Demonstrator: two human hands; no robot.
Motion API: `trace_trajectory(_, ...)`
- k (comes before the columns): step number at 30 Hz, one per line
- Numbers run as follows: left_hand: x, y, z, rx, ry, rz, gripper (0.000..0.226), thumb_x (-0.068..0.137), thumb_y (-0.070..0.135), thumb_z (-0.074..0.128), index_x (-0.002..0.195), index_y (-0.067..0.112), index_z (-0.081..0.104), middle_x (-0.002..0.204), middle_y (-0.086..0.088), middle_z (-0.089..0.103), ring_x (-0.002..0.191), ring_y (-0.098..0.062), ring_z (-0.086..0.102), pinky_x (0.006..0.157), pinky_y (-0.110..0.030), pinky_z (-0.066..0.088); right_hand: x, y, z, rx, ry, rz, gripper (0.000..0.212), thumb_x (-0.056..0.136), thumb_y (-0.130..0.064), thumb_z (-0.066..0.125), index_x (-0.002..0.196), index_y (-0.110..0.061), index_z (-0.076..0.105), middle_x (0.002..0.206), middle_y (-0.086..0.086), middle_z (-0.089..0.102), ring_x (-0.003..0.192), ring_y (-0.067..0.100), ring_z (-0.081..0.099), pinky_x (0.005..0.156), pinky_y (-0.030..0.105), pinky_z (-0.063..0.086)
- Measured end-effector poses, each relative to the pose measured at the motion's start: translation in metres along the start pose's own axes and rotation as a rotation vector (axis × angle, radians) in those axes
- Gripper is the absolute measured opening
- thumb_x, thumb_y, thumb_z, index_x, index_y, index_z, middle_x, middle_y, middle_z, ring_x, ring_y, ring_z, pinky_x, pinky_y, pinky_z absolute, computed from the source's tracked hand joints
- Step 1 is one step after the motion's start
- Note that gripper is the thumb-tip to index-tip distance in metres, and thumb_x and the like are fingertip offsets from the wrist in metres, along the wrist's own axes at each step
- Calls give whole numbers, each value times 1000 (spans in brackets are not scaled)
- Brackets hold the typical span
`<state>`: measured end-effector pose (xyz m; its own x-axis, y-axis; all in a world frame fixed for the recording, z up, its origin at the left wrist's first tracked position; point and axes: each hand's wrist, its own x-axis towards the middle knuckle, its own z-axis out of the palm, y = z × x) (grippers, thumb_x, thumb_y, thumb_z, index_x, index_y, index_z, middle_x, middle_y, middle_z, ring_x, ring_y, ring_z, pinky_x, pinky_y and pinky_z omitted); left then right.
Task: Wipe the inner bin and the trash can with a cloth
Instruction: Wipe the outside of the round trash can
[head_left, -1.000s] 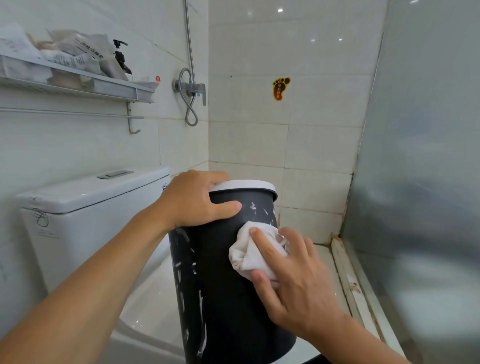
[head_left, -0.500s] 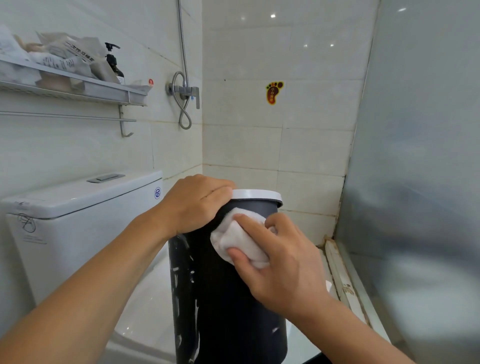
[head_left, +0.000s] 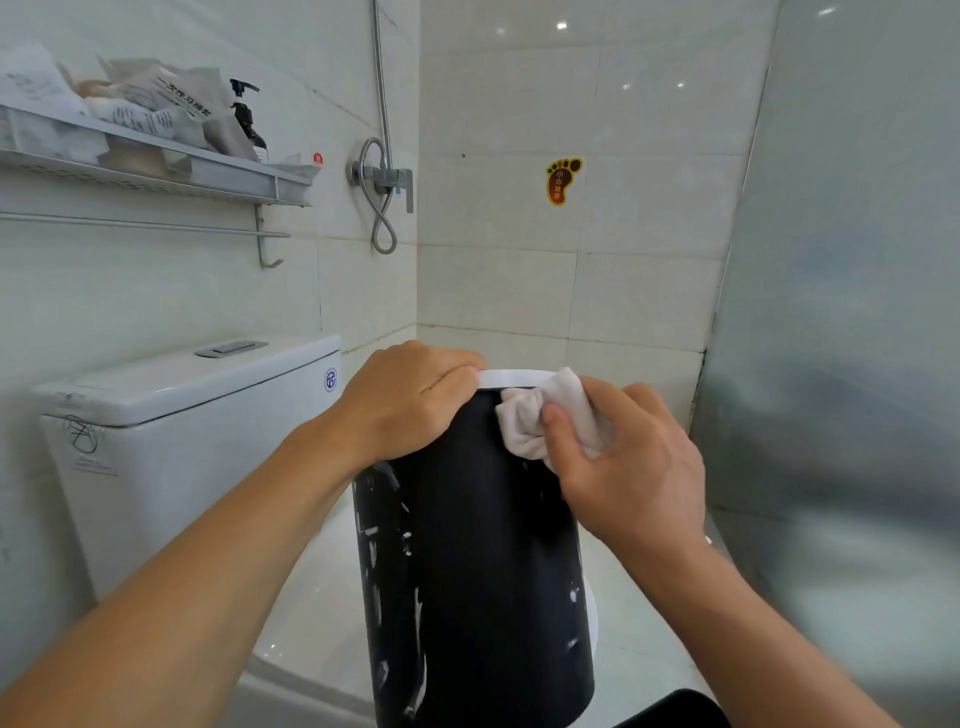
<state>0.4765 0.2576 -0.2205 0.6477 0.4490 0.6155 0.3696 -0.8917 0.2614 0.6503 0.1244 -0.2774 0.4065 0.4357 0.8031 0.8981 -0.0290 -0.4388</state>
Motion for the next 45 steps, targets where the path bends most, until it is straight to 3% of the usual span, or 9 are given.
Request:
trace_trajectory(5,0,1,0,18,-4,6,36,94,37,29,75,13,48,66,-8,49,68,-27,48,66,-45,39,-4,22,3,4,-64,81,30,94,-56,55,112,-36,69,83,-11,53,72,9,54,60,22,36)
trace_trajectory(8,3,3,2,82,3,-2,37,93,39,28,78,14,50,67,-5,52,70,-26,50,68,-44,41,-18,15,9,52,-99,-66,39,93,-60,51,122,-39,67,90,-10,57,75,13,57,59,27,44)
trace_trajectory(12,5,9,4,128,16,24,35,93,40,28,76,17,49,64,-1,53,68,-25,50,67,-42,42,-28,-2,13,-50,-38,-397,43,93,-60,59,124,-33,70,102,0,58,80,20,57,55,30,46)
trace_trajectory(14,5,9,5,116,18,37,33,92,39,30,72,19,47,61,0,51,63,-21,48,64,-41,41,-28,-9,13,-75,-29,-439,44,92,-63,61,123,-33,70,102,0,57,80,19,55,54,30,47)
trace_trajectory(21,3,7,8,84,40,65,32,92,37,35,63,23,38,55,1,45,56,-19,39,56,-37,33,-23,-9,8,-70,-65,-379,46,87,-66,62,121,-35,64,100,-3,59,81,19,57,56,34,51)
trace_trajectory(29,7,10,10,128,32,58,31,92,36,33,65,22,38,56,1,43,57,-20,39,57,-36,33,-8,4,5,-14,-44,-79,38,84,-65,55,111,-39,62,86,-14,62,76,15,60,63,32,49)
trace_trajectory(34,8,7,10,128,32,50,32,93,37,33,64,23,34,55,1,40,56,-21,39,58,-37,33,1,11,-3,45,-111,75,34,89,-61,57,114,-38,62,93,-15,68,85,13,64,74,34,51)
trace_trajectory(45,4,1,8,171,46,66,31,92,37,30,66,22,37,55,0,43,58,-23,41,56,-37,27,-11,-13,13,-30,-20,-163,30,90,-60,57,99,-32,62,80,-13,60,70,14,56,58,32,47)
